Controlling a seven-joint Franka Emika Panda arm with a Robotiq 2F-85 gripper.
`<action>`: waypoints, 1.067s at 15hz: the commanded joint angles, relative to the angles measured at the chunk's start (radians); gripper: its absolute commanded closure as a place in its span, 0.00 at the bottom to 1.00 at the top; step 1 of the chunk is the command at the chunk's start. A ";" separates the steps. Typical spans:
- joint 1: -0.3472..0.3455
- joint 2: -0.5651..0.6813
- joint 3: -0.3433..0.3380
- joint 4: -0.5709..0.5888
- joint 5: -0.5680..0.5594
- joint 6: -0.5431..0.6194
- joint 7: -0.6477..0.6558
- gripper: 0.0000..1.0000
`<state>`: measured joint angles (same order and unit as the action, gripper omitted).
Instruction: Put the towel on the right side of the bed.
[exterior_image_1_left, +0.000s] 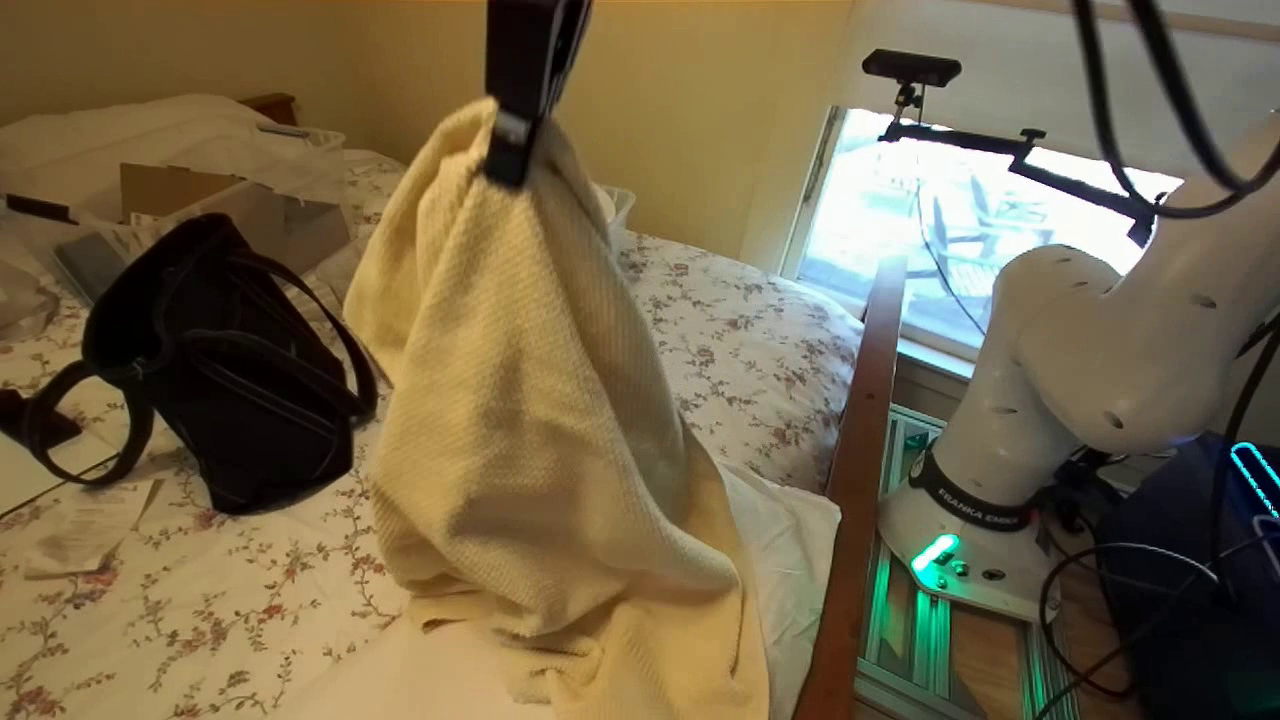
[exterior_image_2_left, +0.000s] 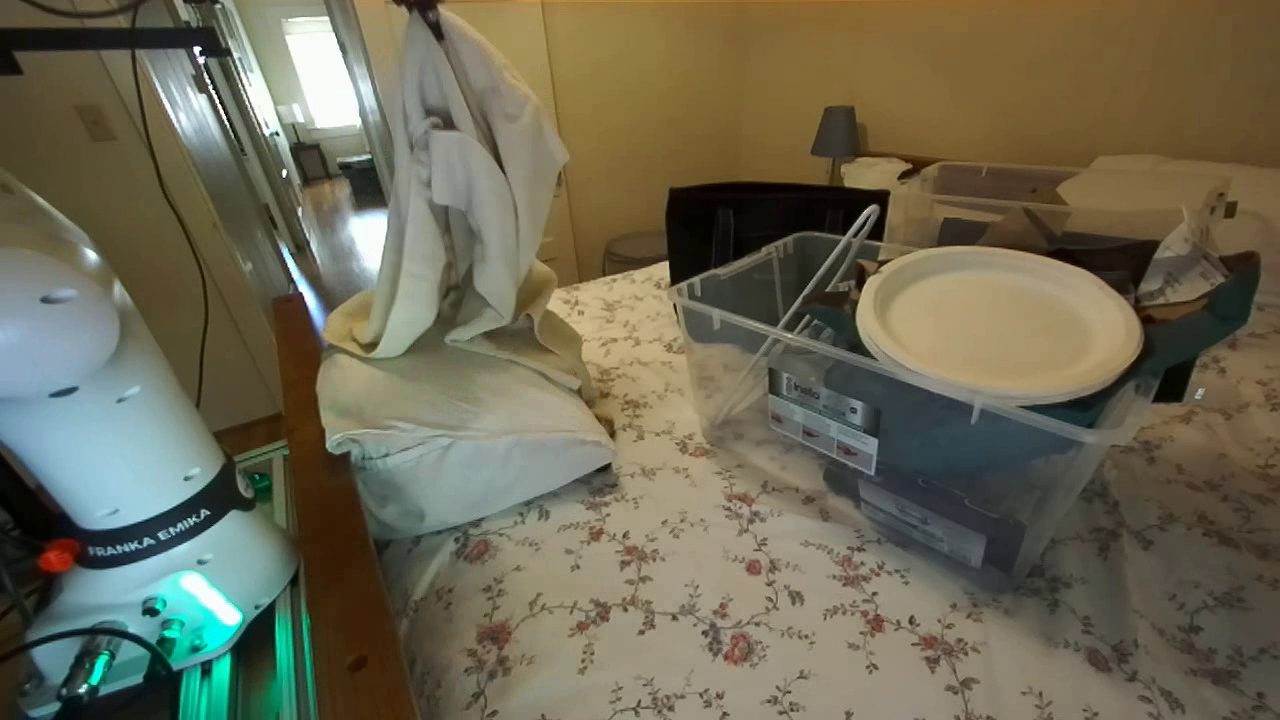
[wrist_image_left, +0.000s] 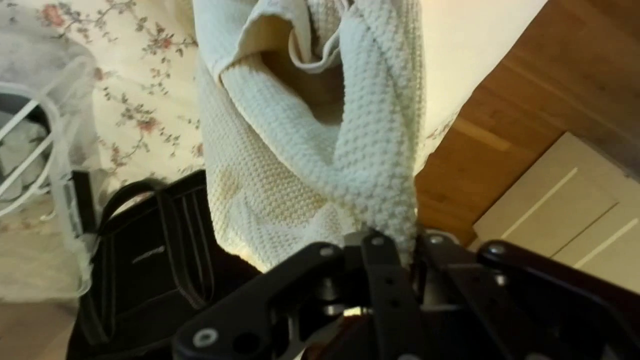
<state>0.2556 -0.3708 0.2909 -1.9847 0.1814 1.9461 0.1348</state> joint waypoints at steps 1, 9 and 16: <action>0.051 0.027 -0.052 -0.198 0.179 0.108 -0.143 0.98; 0.050 0.120 -0.042 -0.364 0.284 0.096 -0.190 0.92; 0.061 0.310 0.000 -0.331 0.257 0.190 -0.189 0.98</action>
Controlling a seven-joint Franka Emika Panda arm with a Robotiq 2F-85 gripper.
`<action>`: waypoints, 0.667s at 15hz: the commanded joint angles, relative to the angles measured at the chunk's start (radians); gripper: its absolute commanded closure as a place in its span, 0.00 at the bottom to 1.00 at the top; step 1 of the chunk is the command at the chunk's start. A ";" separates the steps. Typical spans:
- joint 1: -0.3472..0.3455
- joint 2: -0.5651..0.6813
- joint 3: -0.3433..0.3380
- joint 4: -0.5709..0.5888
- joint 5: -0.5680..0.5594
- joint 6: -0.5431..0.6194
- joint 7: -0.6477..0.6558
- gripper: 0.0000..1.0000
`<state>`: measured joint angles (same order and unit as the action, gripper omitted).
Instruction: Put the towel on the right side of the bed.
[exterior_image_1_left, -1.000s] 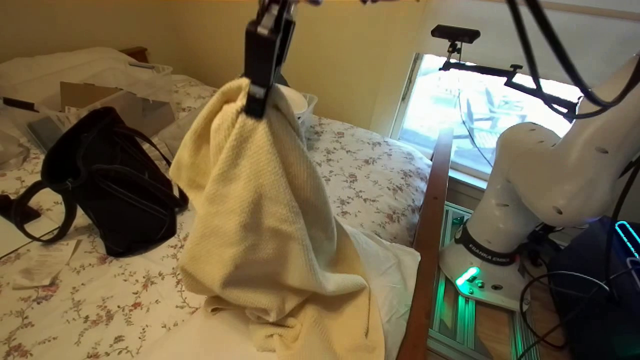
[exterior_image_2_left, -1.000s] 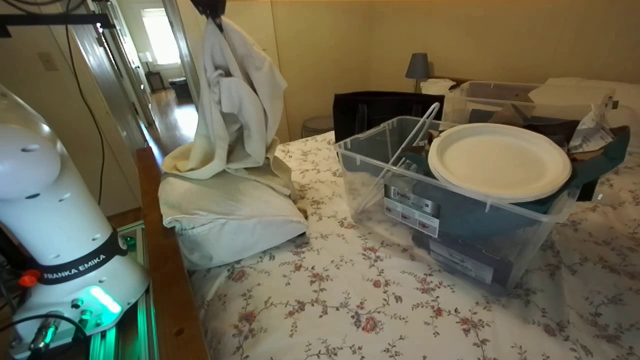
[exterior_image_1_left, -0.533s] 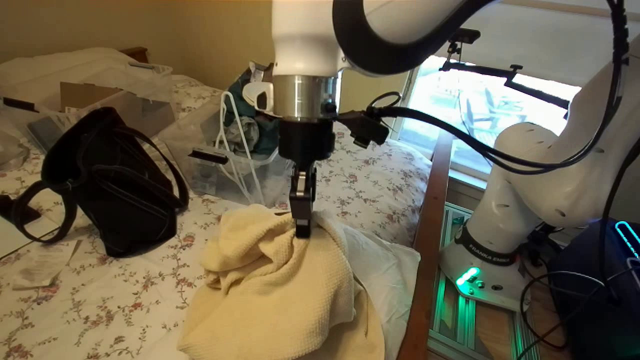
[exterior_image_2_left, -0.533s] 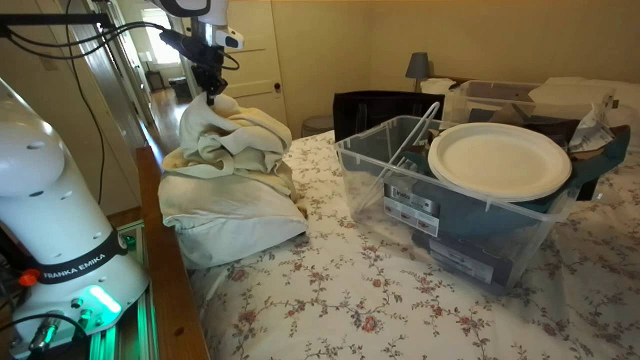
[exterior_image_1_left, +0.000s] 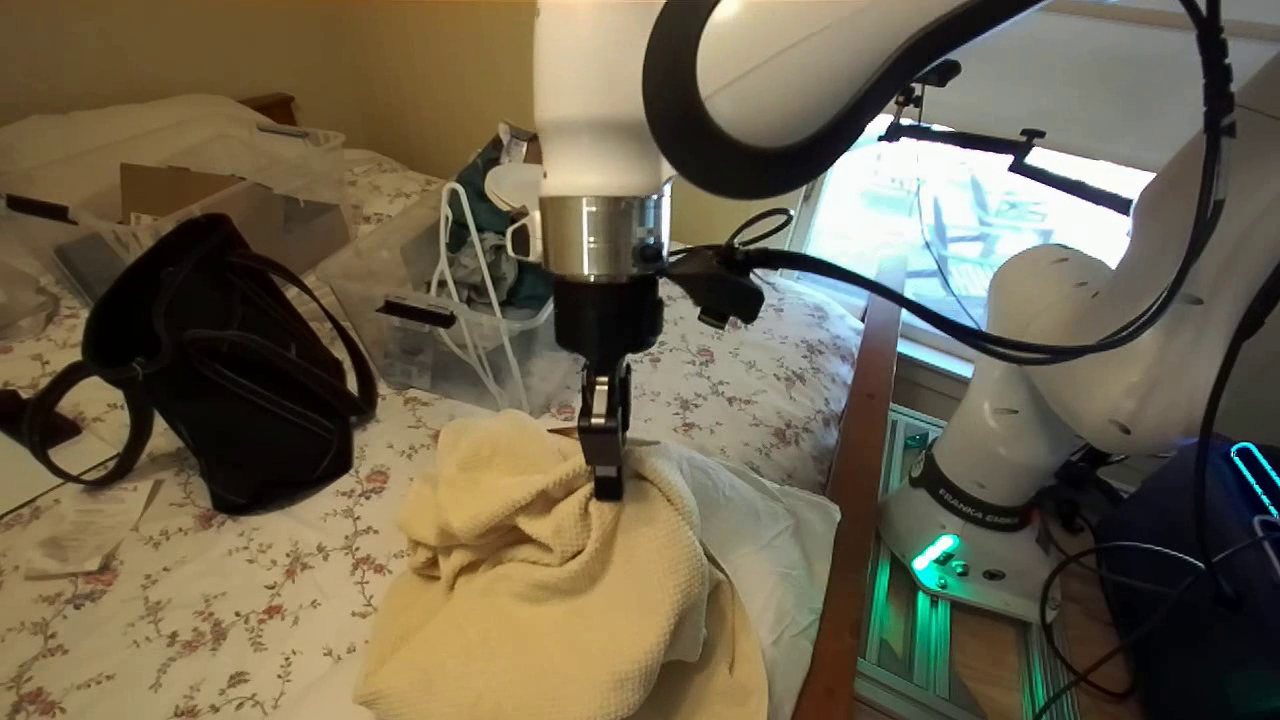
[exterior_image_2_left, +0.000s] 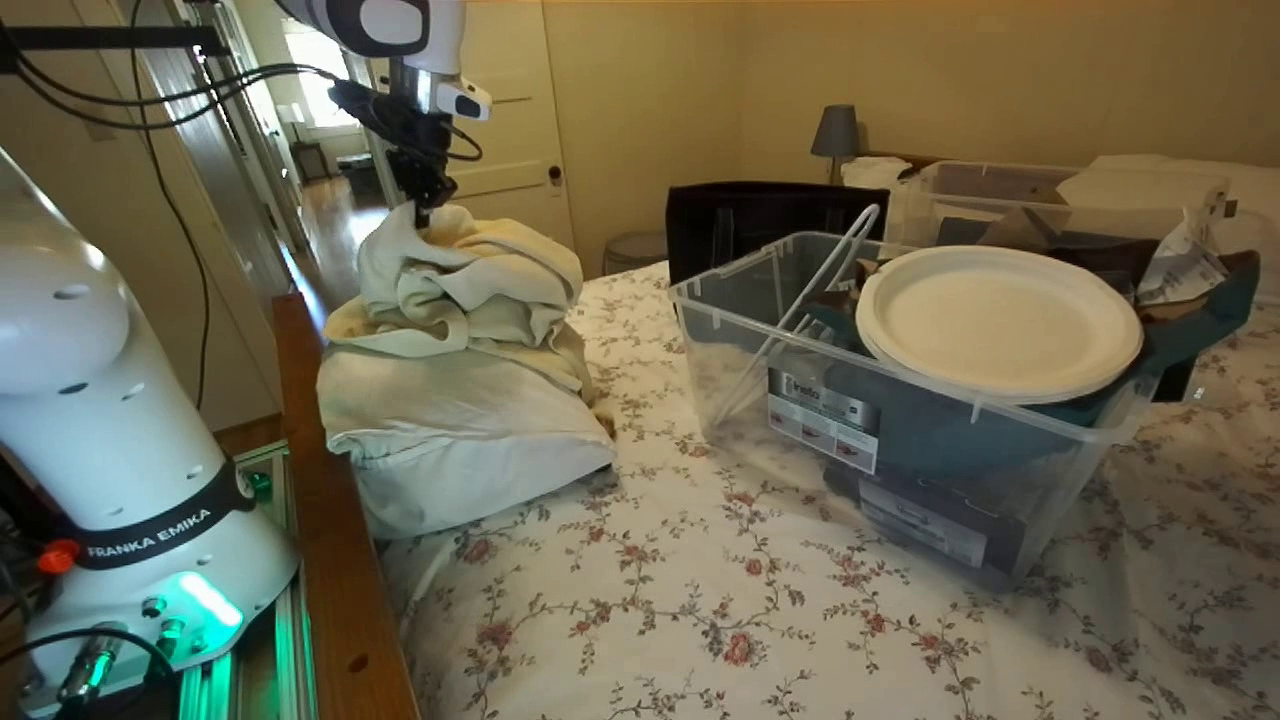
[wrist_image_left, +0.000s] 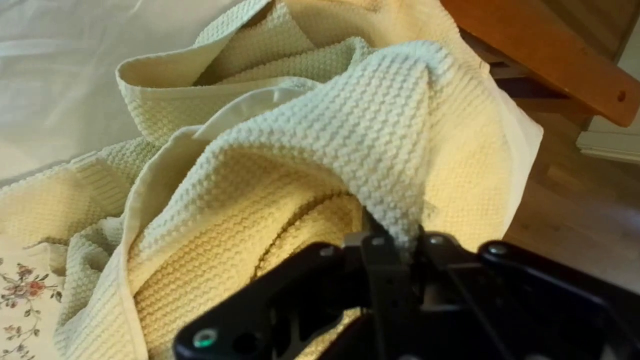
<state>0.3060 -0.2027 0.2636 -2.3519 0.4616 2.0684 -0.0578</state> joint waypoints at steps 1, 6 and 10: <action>0.018 0.187 0.037 0.037 -0.005 0.119 -0.017 0.98; 0.034 0.387 0.067 0.055 -0.215 0.255 0.135 0.98; 0.044 0.474 0.076 0.088 -0.210 0.270 0.102 0.98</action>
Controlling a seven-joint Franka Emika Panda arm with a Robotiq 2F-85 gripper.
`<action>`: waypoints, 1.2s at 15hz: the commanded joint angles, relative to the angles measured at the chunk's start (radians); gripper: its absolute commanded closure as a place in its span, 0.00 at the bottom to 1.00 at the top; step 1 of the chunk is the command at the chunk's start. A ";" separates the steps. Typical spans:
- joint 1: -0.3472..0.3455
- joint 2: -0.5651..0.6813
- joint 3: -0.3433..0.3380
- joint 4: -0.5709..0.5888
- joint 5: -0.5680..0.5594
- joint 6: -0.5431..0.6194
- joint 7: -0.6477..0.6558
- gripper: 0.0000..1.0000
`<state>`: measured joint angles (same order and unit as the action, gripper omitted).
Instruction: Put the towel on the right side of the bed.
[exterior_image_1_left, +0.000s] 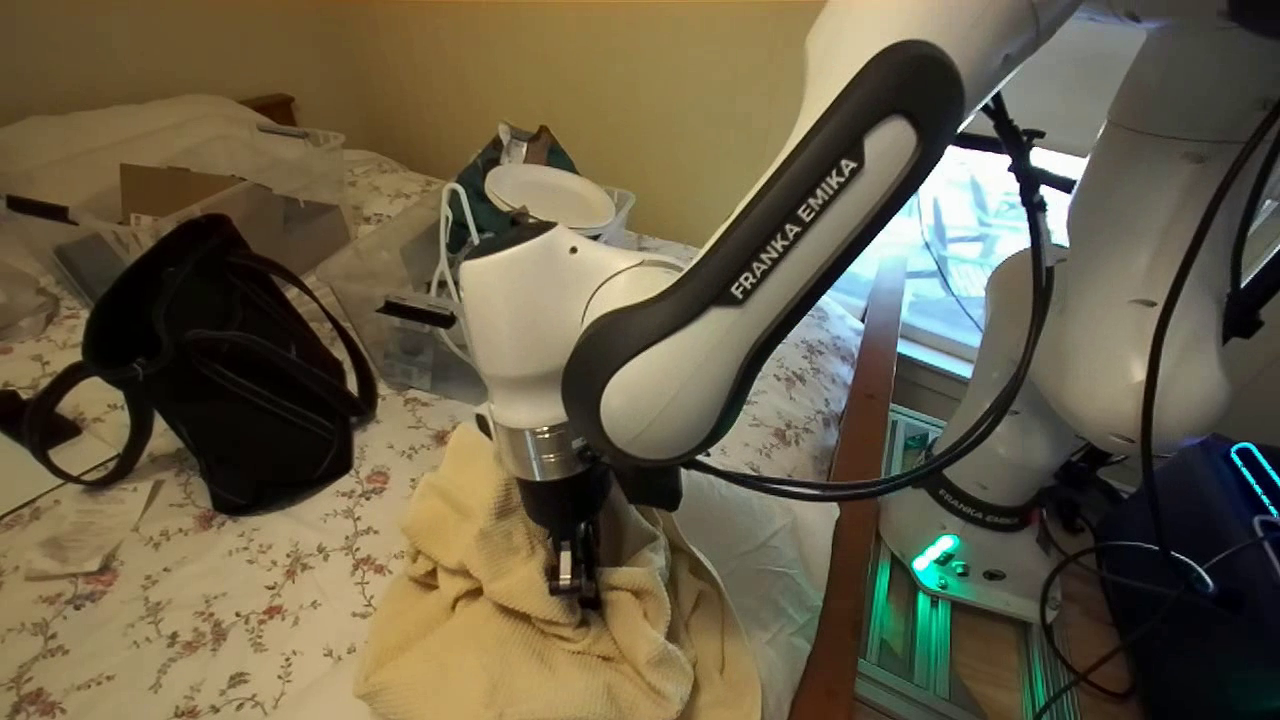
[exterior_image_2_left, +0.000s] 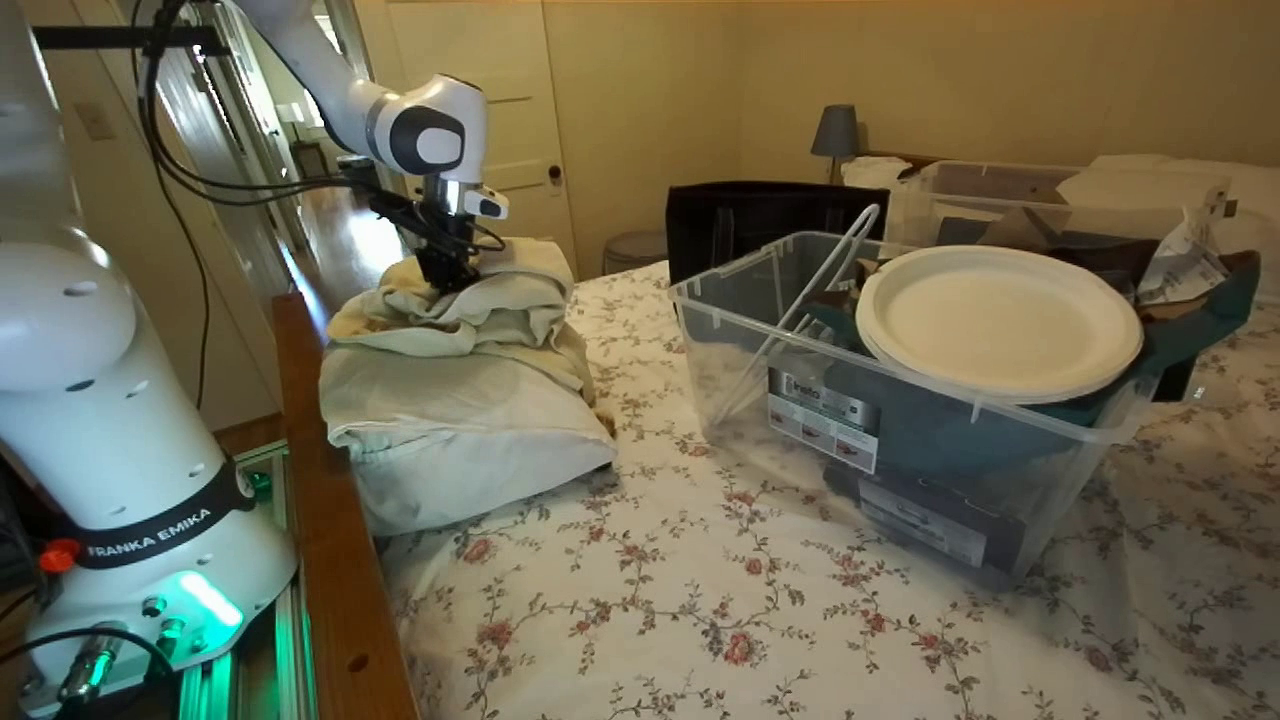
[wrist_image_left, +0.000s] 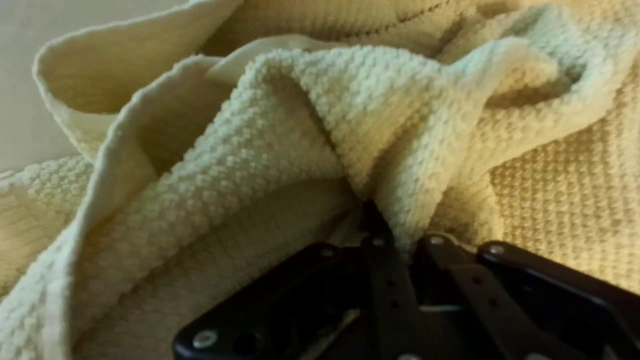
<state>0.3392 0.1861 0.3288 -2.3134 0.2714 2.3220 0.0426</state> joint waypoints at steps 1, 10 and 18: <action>0.010 0.063 0.014 0.059 -0.016 -0.021 0.003 0.67; 0.022 -0.309 0.045 0.111 -0.066 -0.316 0.327 0.11; -0.043 -0.186 0.049 0.090 -0.259 -0.150 0.641 0.00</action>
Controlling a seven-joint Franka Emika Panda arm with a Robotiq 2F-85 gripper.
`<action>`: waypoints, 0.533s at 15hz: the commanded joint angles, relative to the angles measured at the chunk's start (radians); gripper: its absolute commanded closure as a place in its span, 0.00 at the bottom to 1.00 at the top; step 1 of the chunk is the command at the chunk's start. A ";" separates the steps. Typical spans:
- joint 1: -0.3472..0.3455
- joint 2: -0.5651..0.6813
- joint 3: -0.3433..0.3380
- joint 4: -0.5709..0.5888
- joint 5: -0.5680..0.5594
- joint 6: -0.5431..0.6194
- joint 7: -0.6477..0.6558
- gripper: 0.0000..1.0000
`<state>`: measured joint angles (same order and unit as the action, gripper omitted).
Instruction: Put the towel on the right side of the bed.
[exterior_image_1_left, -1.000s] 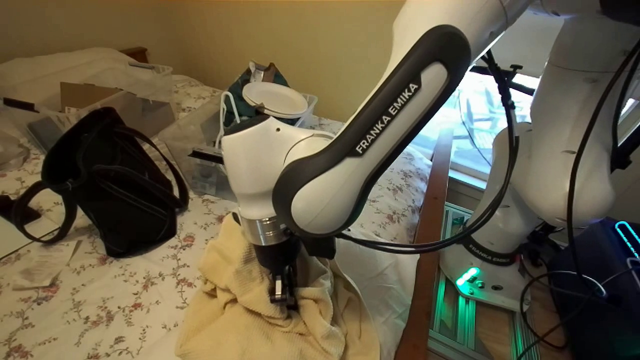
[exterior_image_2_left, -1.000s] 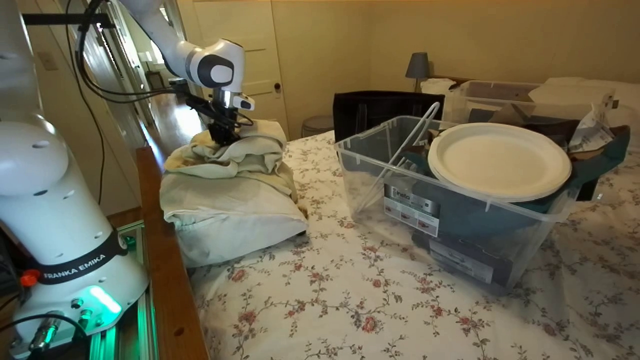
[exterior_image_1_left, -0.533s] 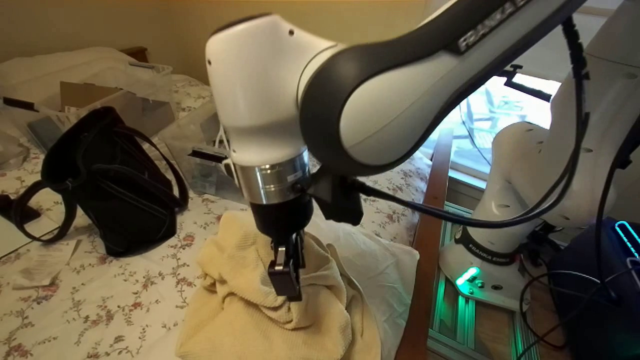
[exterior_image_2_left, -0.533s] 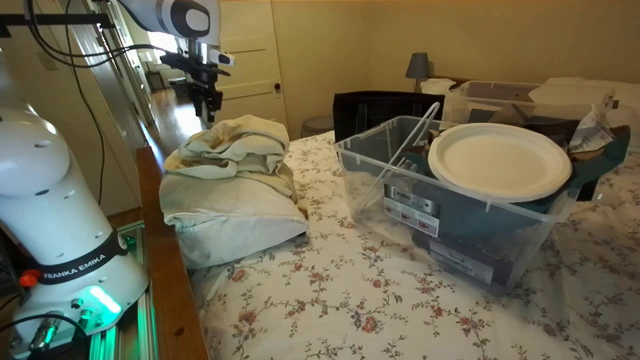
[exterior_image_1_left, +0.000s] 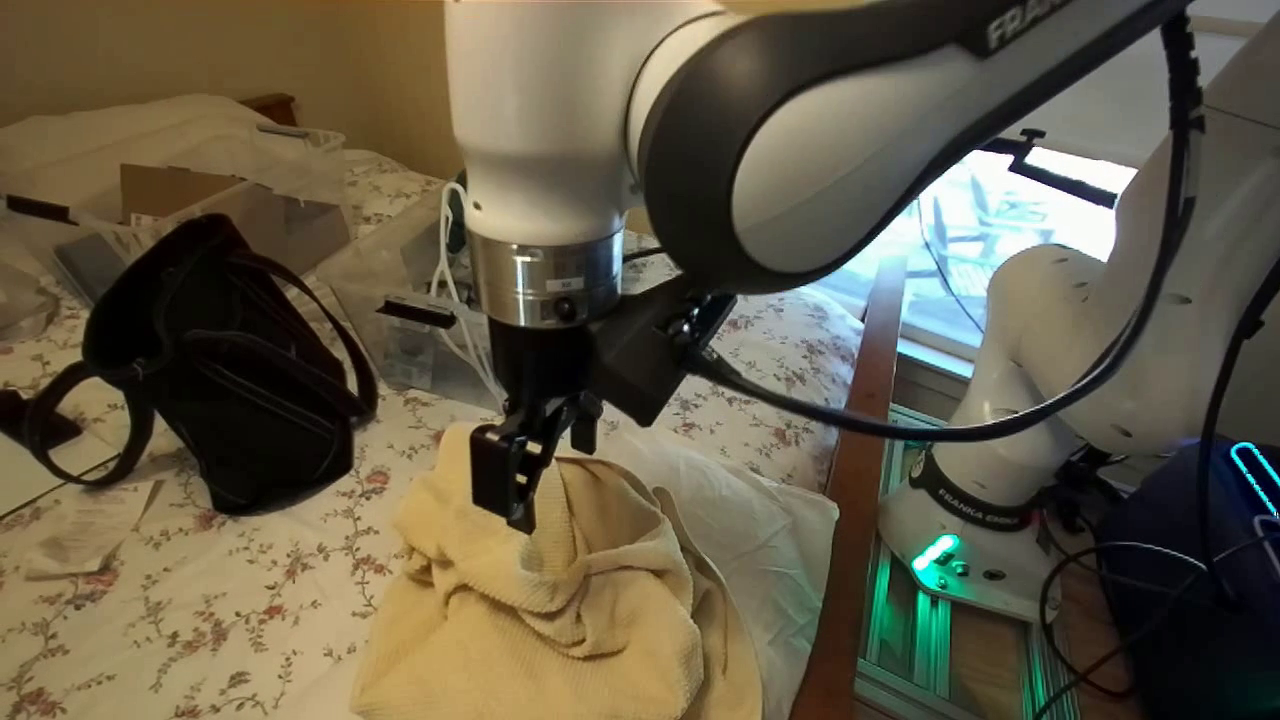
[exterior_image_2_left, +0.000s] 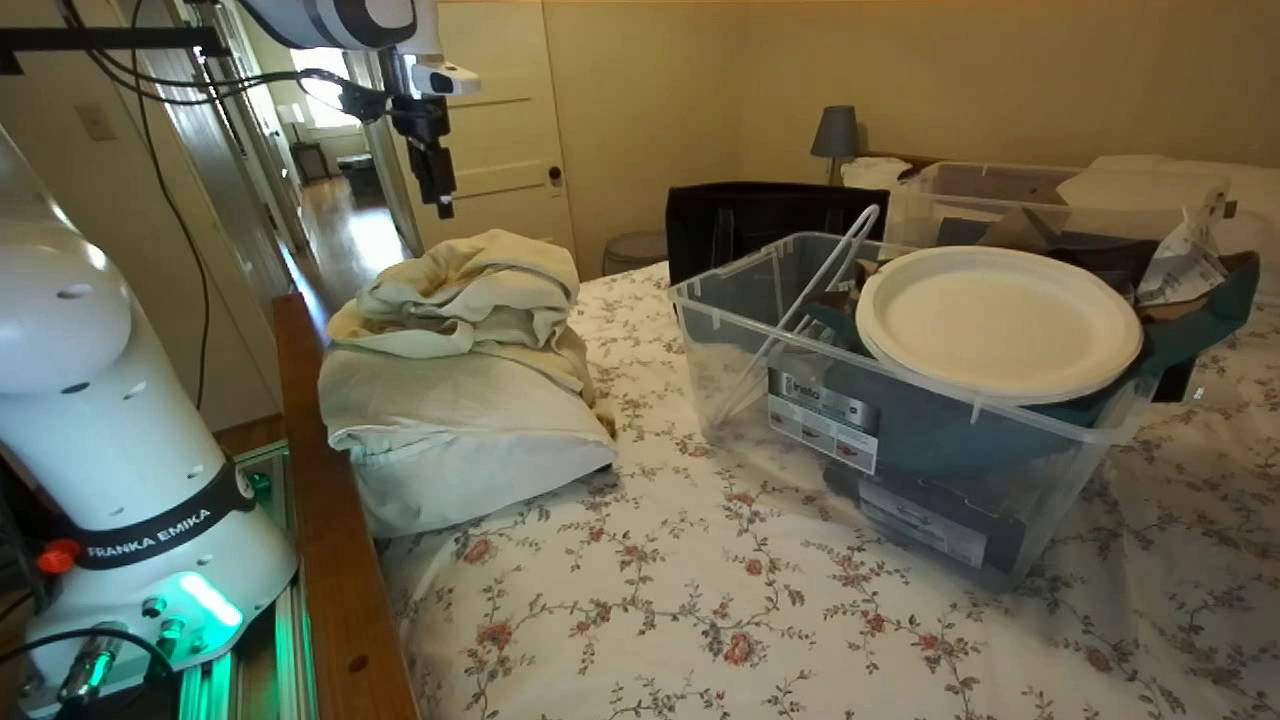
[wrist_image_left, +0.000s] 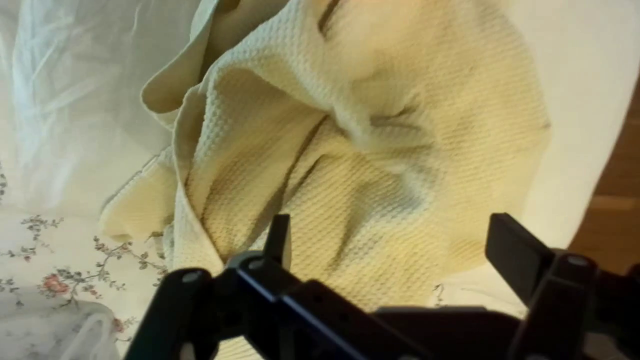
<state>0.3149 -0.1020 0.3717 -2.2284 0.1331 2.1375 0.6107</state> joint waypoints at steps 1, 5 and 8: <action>-0.003 0.026 -0.005 -0.006 -0.047 0.011 0.025 0.00; -0.004 0.105 -0.016 -0.006 -0.093 0.030 0.038 0.00; -0.010 0.101 -0.024 -0.009 -0.142 0.056 0.107 0.00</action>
<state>0.2992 0.0014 0.3689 -2.2332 0.0387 2.1693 0.6496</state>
